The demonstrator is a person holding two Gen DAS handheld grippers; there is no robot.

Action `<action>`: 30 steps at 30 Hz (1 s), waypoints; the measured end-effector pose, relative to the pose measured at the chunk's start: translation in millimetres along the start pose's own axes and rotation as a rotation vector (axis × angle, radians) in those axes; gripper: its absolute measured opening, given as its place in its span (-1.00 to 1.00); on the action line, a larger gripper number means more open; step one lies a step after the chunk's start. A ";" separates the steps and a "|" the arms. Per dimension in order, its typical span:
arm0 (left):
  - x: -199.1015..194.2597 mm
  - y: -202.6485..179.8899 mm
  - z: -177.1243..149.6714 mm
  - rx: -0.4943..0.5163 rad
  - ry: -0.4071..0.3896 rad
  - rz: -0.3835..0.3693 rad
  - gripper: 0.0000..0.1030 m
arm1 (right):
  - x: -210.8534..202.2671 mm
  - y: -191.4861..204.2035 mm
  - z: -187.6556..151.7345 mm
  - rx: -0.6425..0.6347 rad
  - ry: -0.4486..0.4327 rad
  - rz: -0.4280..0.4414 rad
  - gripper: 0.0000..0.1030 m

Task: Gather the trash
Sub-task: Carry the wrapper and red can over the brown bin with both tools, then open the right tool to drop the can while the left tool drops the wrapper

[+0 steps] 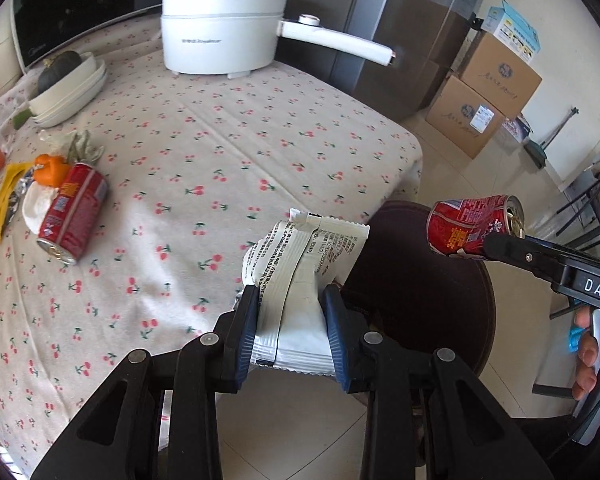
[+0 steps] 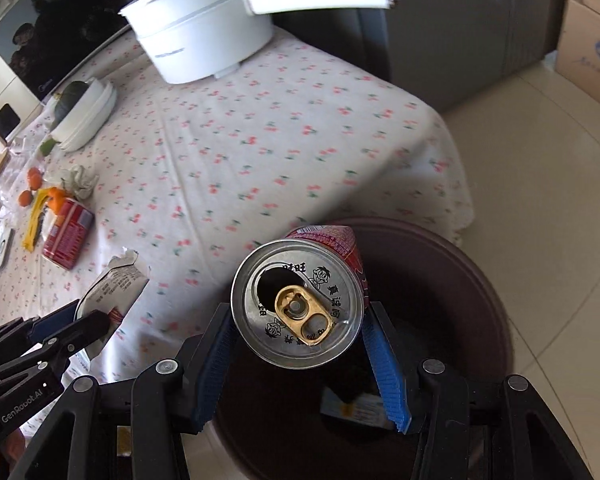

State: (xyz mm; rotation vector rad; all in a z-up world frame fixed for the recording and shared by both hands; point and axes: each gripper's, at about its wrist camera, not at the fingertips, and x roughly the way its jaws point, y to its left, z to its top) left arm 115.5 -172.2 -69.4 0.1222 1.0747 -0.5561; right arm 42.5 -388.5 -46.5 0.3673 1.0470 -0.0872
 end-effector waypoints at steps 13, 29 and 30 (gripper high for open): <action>40.4 -53.6 -8.9 0.138 0.040 -0.058 -0.31 | -5.5 -54.1 -16.4 0.044 0.041 -0.039 -0.65; 35.8 -59.0 -10.6 0.198 0.008 -0.009 0.37 | -3.7 -56.7 -17.1 0.058 0.056 -0.046 -0.64; 34.6 -56.4 -9.7 0.190 0.007 -0.007 0.37 | -3.5 -57.5 -17.0 0.060 0.056 -0.047 -0.64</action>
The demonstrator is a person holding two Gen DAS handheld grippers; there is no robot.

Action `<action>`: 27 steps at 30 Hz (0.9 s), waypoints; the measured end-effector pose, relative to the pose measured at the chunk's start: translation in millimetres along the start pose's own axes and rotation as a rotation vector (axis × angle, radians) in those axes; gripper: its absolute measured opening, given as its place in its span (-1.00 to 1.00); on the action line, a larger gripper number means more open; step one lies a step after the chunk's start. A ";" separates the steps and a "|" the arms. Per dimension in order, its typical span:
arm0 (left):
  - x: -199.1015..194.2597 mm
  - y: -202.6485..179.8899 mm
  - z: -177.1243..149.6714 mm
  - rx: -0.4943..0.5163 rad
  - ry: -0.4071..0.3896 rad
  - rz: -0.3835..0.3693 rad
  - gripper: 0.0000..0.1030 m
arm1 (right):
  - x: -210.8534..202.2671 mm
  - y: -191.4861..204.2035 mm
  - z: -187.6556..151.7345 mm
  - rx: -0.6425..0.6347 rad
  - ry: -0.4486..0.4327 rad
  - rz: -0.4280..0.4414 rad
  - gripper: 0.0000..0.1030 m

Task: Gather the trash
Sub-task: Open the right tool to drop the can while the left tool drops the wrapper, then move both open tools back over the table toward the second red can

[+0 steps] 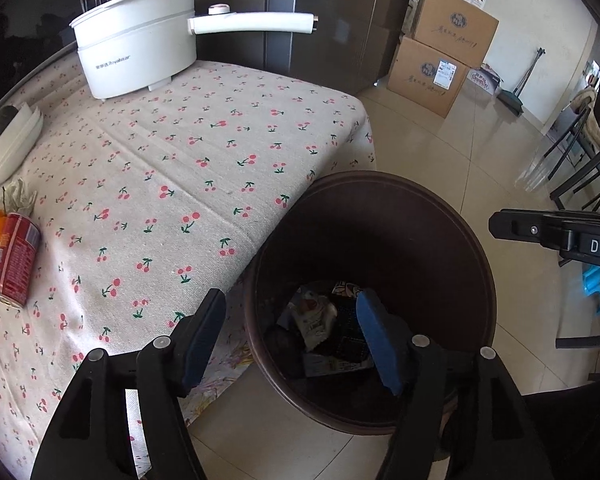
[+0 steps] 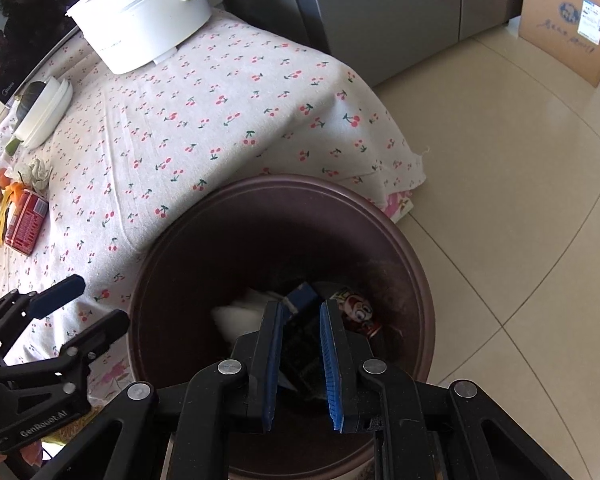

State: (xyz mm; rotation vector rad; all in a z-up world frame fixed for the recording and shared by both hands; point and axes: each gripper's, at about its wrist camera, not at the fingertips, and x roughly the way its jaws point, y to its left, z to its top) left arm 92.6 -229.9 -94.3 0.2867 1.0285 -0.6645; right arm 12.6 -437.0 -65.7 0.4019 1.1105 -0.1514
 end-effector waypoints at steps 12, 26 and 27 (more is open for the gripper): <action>-29.6 56.0 -1.7 -0.113 -0.025 0.116 0.52 | 3.2 7.0 6.0 0.043 0.010 -0.012 0.36; -80.4 181.8 -18.7 -0.363 -0.052 0.214 0.59 | 16.1 65.7 22.7 -0.013 0.013 0.028 0.64; -81.1 191.4 -19.0 -0.382 -0.051 0.215 0.59 | 18.1 71.1 24.7 -0.026 0.016 0.027 0.68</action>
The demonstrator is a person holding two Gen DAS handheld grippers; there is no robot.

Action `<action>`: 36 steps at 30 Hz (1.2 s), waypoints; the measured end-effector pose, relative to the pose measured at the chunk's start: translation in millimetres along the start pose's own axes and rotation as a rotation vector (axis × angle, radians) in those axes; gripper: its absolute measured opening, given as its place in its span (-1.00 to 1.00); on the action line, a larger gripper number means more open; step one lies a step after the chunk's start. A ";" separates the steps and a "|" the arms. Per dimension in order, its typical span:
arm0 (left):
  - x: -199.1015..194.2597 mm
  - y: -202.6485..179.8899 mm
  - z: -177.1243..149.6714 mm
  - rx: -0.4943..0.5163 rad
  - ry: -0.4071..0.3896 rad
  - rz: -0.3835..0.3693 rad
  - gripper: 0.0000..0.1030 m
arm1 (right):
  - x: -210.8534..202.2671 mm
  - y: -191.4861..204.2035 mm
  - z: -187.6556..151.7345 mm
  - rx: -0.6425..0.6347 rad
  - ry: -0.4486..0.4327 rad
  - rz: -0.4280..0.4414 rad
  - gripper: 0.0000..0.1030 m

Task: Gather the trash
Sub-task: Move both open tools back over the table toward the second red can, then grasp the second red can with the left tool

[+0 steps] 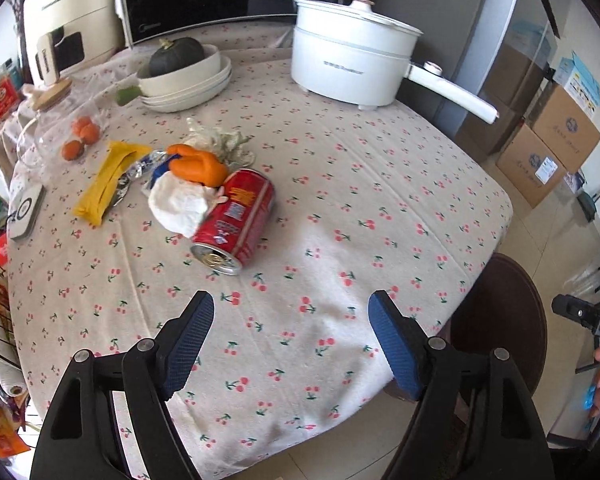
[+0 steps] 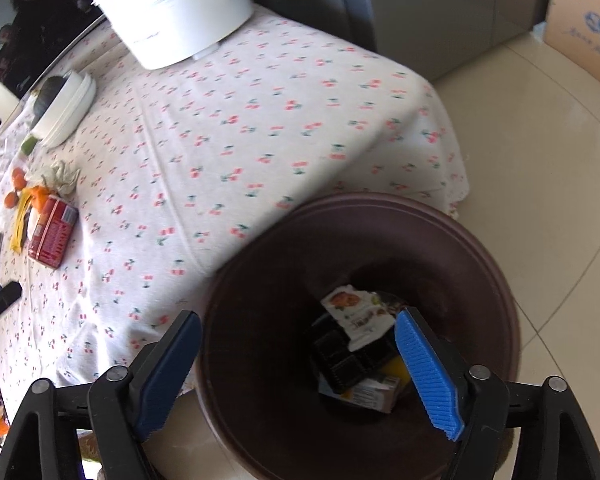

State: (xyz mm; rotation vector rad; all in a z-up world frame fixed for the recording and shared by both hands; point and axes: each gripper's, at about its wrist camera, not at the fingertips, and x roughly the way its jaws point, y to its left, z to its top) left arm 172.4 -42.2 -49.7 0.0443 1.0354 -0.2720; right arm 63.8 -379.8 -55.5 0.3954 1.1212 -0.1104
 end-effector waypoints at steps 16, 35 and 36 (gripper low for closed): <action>86.0 21.9 52.2 0.005 0.078 0.062 0.16 | 31.9 42.9 29.2 -0.094 0.030 -0.032 0.75; 49.0 41.8 37.7 -0.066 0.062 0.041 0.06 | 28.9 64.6 30.3 -0.140 0.006 -0.042 0.74; 39.3 45.3 35.4 -0.062 0.046 0.046 0.06 | 28.9 69.1 30.3 -0.146 0.004 -0.039 0.75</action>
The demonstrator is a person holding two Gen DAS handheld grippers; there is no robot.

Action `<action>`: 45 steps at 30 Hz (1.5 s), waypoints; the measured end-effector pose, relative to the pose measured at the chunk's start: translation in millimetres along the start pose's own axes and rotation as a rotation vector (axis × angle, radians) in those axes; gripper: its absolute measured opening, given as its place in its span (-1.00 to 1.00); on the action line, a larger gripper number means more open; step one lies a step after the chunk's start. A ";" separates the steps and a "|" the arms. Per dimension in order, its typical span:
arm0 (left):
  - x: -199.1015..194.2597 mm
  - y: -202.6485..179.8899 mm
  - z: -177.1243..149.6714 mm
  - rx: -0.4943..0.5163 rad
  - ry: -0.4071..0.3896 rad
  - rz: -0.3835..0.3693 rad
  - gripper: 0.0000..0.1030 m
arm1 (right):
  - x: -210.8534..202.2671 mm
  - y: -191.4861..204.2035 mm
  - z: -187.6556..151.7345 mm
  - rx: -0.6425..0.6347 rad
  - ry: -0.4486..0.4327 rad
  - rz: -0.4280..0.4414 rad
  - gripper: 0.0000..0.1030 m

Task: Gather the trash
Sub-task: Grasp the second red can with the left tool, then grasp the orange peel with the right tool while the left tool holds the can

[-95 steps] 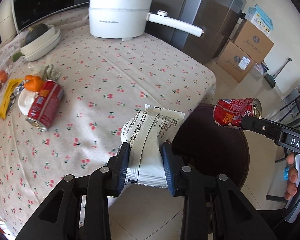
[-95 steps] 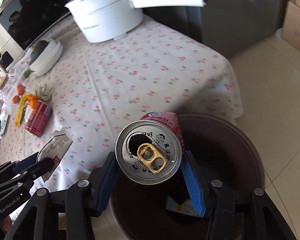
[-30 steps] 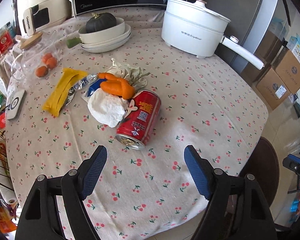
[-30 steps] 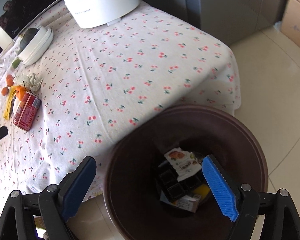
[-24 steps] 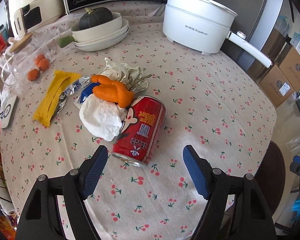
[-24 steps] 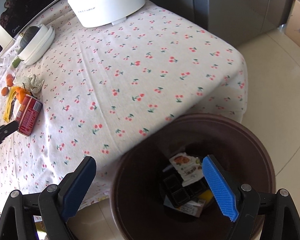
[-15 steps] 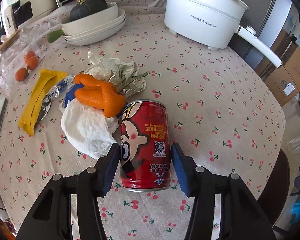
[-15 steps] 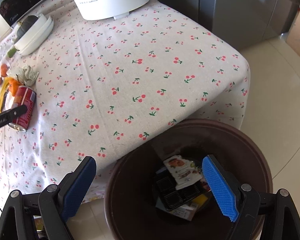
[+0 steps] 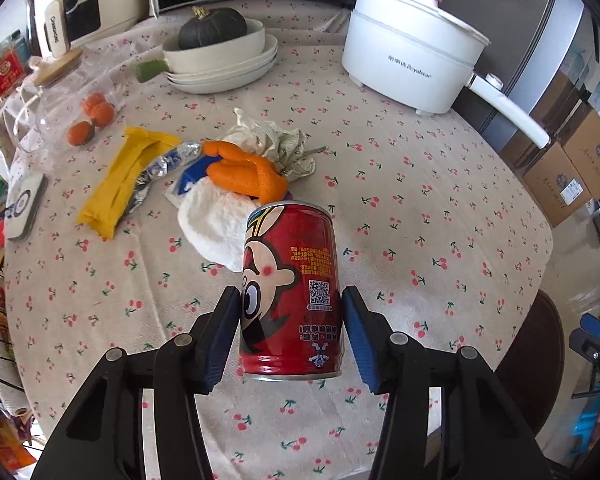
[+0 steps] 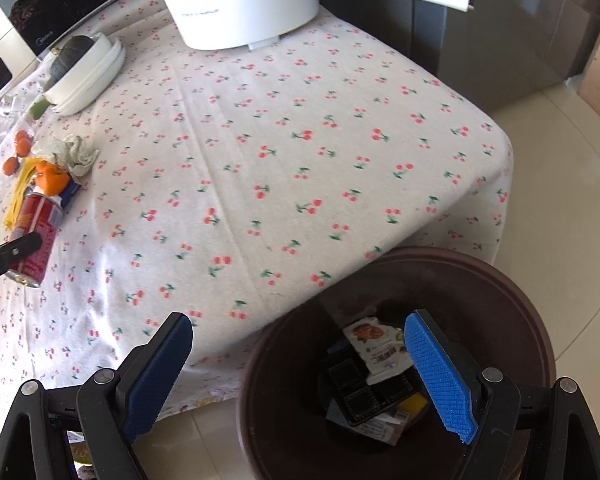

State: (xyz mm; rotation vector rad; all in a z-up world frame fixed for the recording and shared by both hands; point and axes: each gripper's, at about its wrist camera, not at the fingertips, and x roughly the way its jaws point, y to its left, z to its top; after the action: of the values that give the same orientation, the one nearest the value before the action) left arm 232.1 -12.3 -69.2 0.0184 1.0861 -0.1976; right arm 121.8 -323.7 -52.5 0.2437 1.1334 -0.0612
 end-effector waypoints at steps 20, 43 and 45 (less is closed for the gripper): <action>-61.6 121.4 -31.4 -0.174 -0.092 0.130 0.06 | 62.0 182.7 32.0 -0.143 -0.001 0.118 0.74; -51.9 135.0 -27.7 -0.222 -0.085 0.128 0.06 | 131.2 262.4 77.0 -0.234 -0.013 0.252 -0.62; -52.5 132.5 -28.0 -0.211 -0.087 0.129 0.06 | 122.3 260.2 73.1 -0.254 -0.018 0.260 -0.65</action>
State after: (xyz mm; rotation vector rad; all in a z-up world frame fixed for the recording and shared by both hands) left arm 206.3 128.9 -46.9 -0.1079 1.0107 0.0323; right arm 283.4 -77.9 -91.5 0.1610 1.0714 0.3084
